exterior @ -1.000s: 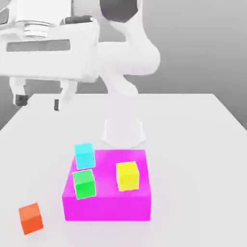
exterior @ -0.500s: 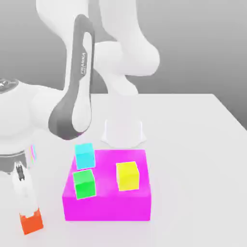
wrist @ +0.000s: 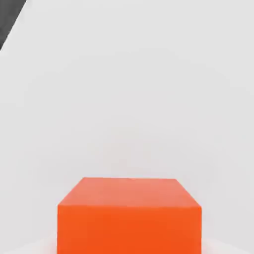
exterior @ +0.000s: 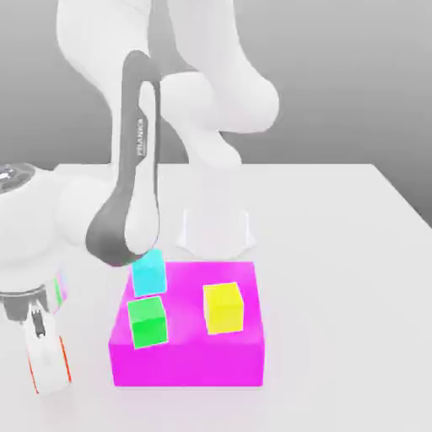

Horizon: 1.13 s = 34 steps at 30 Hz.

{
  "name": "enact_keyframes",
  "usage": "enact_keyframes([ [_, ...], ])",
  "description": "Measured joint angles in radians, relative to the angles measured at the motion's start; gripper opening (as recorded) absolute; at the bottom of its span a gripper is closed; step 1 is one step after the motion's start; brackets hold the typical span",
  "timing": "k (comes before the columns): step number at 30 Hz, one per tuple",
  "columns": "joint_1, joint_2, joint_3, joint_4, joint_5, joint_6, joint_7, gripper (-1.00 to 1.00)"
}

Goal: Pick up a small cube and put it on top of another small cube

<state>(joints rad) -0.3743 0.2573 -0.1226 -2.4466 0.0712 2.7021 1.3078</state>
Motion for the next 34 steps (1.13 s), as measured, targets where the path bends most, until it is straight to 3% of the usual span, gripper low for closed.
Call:
enact_keyframes([
  [10,0.016,-0.365,0.018,-0.194,-0.101,-0.168,-0.004,-1.00],
  [24,0.042,-0.872,0.052,-0.470,-0.122,-0.399,-0.098,-1.00],
  [26,0.044,-0.884,0.054,-0.501,-0.121,-0.380,-0.108,-1.00],
  [31,0.042,-0.745,0.054,-0.558,-0.122,-0.185,-0.112,-1.00],
  [32,0.041,-0.726,0.054,-0.565,-0.123,-0.159,-0.113,1.00],
  [34,0.041,-0.726,0.054,-0.565,-0.123,-0.159,-0.113,1.00],
])
